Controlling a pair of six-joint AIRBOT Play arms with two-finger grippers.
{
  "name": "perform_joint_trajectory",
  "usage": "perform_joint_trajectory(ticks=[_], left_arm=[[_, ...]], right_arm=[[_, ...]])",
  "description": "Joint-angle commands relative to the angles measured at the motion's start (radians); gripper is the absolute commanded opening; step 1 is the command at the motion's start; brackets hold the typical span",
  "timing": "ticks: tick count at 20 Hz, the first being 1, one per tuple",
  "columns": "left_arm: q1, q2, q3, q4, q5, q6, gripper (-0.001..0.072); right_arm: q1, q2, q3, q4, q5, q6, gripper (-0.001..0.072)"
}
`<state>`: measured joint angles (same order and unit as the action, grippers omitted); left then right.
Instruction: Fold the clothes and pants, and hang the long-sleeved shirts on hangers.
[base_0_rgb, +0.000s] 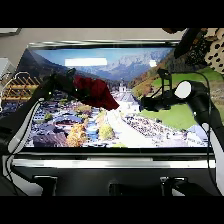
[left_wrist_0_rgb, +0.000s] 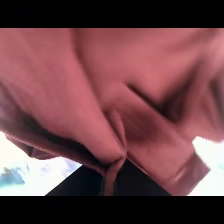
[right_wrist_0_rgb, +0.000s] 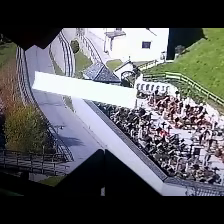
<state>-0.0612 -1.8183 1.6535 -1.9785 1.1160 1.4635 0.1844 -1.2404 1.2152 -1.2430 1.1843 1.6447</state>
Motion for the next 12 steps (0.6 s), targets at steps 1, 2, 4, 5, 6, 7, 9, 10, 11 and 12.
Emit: perform_joint_trajectory(ticks=[1,2,4,5,6,7,9,10,11,12], left_arm=[[-0.067,0.094,0.029,-0.023,0.176,0.017,0.0014],[-0.108,0.14,0.029,-0.023,0.203,0.017,0.0014],[-0.21,0.22,0.029,-0.023,0.222,-0.01,0.0014],[-0.266,0.246,0.029,-0.023,0.22,-0.05,0.0014],[-0.329,0.262,0.029,-0.023,0.212,-0.101,0.0014],[-0.389,0.264,0.029,-0.023,0.2,-0.138,0.0014],[-0.508,0.238,0.029,-0.019,0.14,-0.196,0.0014],[-0.563,0.211,0.029,-0.019,0.098,-0.228,0.0014],[-0.609,0.178,0.029,-0.019,0.052,-0.246,0.0014],[-0.644,0.142,0.029,-0.019,0.01,-0.254,0.0014]], right_arm=[[0.001,0.043,0.001,0.022,0.098,-0.002,0.004],[0.001,0.075,0.001,0.006,0.137,-0.008,0.004],[0.001,0.148,0.001,-0.058,0.201,-0.011,0.0042],[0.001,0.196,0.001,-0.101,0.235,-0.011,0.0068],[0.001,0.244,0.001,-0.145,0.266,-0.011,0.0088],[0.001,0.298,0.001,-0.192,0.298,-0.011,0.0089],[0.001,0.402,0.001,-0.258,0.344,-0.011,0.0088],[0.001,0.455,0.001,-0.283,0.359,-0.011,0.0088],[0.001,0.5,0.001,-0.299,0.367,-0.01,0.0088],[0.001,0.545,0.001,-0.312,0.37,-0.006,0.0087]])
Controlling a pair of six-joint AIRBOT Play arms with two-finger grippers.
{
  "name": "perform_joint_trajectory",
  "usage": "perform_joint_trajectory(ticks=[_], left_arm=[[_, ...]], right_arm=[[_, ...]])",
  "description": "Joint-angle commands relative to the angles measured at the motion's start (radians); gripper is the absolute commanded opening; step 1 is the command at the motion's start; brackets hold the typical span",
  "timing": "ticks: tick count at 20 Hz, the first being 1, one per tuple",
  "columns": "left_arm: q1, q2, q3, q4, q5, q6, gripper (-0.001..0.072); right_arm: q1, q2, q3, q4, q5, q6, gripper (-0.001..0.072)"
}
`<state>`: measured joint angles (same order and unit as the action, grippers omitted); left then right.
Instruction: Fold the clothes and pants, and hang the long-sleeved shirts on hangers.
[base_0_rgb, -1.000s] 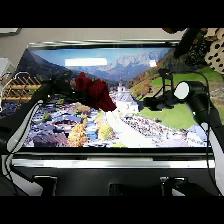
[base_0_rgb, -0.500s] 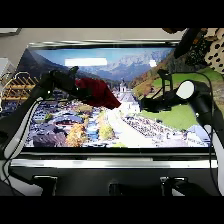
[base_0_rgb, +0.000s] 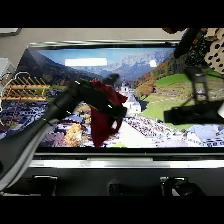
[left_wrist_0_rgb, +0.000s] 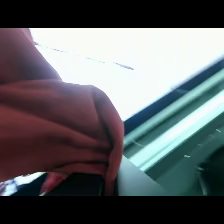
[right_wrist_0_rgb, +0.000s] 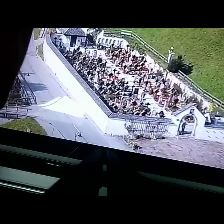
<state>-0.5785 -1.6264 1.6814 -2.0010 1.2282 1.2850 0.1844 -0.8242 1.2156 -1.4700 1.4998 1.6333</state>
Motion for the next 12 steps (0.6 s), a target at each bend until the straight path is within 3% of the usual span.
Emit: perform_joint_trajectory(ticks=[1,5,6,8,9,11,12], left_arm=[[-0.153,-0.089,0.001,0.003,-0.142,-0.082,0.0014],[-0.175,-0.175,0.002,-0.034,-0.196,-0.077,0.0023],[-0.169,-0.171,0.002,-0.035,-0.2,-0.058,0.0126],[-0.14,-0.139,0.019,-0.038,-0.176,-0.019,0.0526],[-0.116,-0.116,0.035,-0.037,-0.145,0.015,0.0585],[-0.042,-0.043,0.053,-0.023,-0.084,0.055,0.0585],[0.006,0.0,0.053,-0.005,-0.055,0.055,0.0585]], right_arm=[[0.001,0.164,0.0,-0.09,0.054,0.009,0.0087],[0.001,0.238,0.0,-0.107,0.053,0.045,0.0088],[0.001,0.238,0.0,-0.106,0.053,0.047,0.0088],[0.001,0.237,0.0,-0.101,0.048,0.066,0.0099],[0.001,0.237,0.0,-0.093,0.035,0.08,0.0099],[0.001,0.237,0.0,-0.054,-0.052,0.206,0.0106],[0.001,0.231,0.0,-0.051,-0.098,0.317,0.0156]])
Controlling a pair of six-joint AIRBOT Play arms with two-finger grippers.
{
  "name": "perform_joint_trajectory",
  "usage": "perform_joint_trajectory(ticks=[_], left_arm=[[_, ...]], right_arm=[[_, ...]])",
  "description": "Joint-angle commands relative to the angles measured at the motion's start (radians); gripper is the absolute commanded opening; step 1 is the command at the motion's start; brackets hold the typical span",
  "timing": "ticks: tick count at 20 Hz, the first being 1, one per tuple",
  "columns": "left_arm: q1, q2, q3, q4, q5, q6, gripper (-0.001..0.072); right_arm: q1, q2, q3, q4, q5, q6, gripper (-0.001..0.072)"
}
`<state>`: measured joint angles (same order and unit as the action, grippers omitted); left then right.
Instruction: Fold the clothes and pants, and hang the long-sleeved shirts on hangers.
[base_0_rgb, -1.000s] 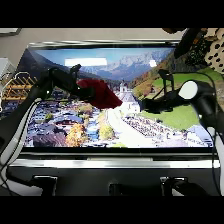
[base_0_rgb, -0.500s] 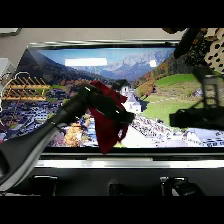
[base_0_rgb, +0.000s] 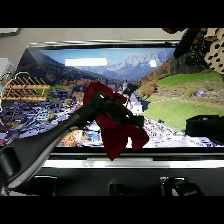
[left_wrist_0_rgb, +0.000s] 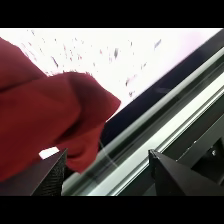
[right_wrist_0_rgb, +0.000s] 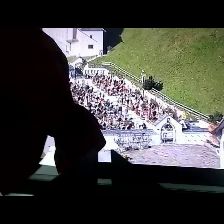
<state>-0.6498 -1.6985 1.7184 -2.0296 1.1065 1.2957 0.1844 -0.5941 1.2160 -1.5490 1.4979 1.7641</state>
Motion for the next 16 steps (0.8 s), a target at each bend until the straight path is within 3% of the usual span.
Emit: perform_joint_trajectory(ticks=[1,3,5,7,9,10,12,14,16], left_arm=[[0.127,0.111,0.015,0.046,0.097,0.044,0.0585],[0.236,0.184,0.015,0.091,0.163,0.044,0.0585],[0.336,0.233,0.015,0.113,0.222,0.044,0.0585],[0.423,0.262,0.015,0.116,0.27,0.044,0.0585],[0.489,0.272,0.015,0.116,0.295,0.044,0.0584],[0.514,0.271,0.015,0.116,0.304,0.044,0.0584],[0.55,0.27,0.015,0.121,0.3,0.044,0.0584],[0.572,0.27,0.015,0.142,0.297,0.044,0.0584],[0.579,0.27,0.015,0.183,0.297,0.044,0.0584]], right_arm=[[0.001,-0.014,0.0,0.024,-0.13,0.291,0.0156],[-0.002,-0.074,0.0,0.024,-0.15,0.484,0.0197],[-0.041,-0.168,0.0,0.164,-0.175,0.514,0.0226],[-0.17,-0.279,0.0,0.525,-0.209,0.348,0.0291],[-0.34,-0.385,0.0,0.851,-0.183,0.06,0.0326],[-0.417,-0.43,0.0,0.892,-0.133,-0.056,0.0327],[-0.52,-0.498,-0.007,0.79,0.004,-0.225,0.0415],[-0.553,-0.536,-0.063,0.653,0.065,-0.334,0.0426],[-0.554,-0.557,-0.176,0.662,0.008,-0.379,0.0425]])
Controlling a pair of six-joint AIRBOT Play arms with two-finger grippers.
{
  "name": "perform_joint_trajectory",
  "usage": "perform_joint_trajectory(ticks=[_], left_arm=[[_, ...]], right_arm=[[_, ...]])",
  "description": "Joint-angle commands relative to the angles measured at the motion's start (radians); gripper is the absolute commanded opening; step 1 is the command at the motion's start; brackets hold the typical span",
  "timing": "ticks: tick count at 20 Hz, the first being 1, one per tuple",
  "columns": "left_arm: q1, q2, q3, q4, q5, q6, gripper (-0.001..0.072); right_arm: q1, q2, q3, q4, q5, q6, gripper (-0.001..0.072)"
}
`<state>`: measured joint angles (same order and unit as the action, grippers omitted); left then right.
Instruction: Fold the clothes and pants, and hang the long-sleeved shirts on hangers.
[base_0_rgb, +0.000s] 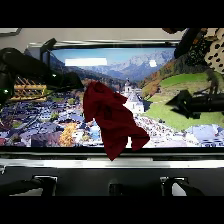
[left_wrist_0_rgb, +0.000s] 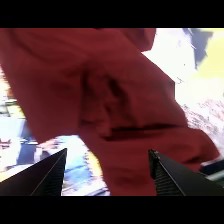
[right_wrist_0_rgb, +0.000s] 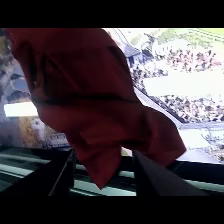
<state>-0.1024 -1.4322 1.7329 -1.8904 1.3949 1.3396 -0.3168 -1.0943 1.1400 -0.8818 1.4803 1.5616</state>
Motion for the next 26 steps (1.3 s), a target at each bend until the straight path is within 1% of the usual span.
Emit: perform_joint_trajectory(ticks=[1,5,7,8,11,13,16,17,19,20,21,23,26], left_arm=[[0.032,0.004,0.0,0.057,0.009,0.0,0.0584],[0.032,0.004,0.0,0.106,0.009,0.0,0.0585],[0.032,0.004,0.0,0.123,0.011,-0.002,0.0587],[0.032,0.003,0.0,0.123,0.008,-0.005,0.0615],[0.042,-0.003,0.0,0.123,0.008,-0.003,0.0618],[0.063,-0.01,-0.002,0.122,0.008,0.0,0.0618],[0.116,-0.012,-0.014,0.119,0.01,0.016,0.0618],[0.143,-0.012,-0.022,0.109,0.012,0.027,0.0618],[0.213,-0.012,-0.061,0.047,-0.007,0.063,0.0618],[0.254,-0.012,-0.098,-0.016,-0.035,0.098,0.0618],[0.291,-0.013,-0.146,-0.093,-0.072,0.145,0.0618],[0.338,-0.016,-0.252,-0.181,-0.174,0.196,0.0617],[0.349,-0.078,-0.351,-0.284,-0.288,0.283,0.0616]], right_arm=[[-0.051,-0.071,-0.163,0.026,-0.006,-0.21,0.0425],[-0.051,-0.154,-0.37,0.071,-0.107,-0.305,0.0425],[-0.051,-0.185,-0.429,0.122,-0.15,-0.346,0.0424],[-0.051,-0.197,-0.452,0.138,-0.172,-0.36,0.0424],[-0.013,-0.214,-0.501,0.165,-0.218,-0.392,0.0424],[0.08,-0.224,-0.515,0.158,-0.283,-0.389,0.0424],[0.188,-0.244,-0.515,0.135,-0.408,-0.33,0.0421],[0.198,-0.248,-0.515,0.134,-0.427,-0.327,0.0387],[0.202,-0.249,-0.515,0.13,-0.436,-0.327,0.0167],[0.202,-0.249,-0.515,0.13,-0.432,-0.328,0.0093],[0.202,-0.248,-0.515,0.13,-0.426,-0.327,0.0036],[0.202,-0.235,-0.515,0.13,-0.399,-0.327,0.0036],[0.202,-0.181,-0.515,0.131,-0.306,-0.326,0.0036]])
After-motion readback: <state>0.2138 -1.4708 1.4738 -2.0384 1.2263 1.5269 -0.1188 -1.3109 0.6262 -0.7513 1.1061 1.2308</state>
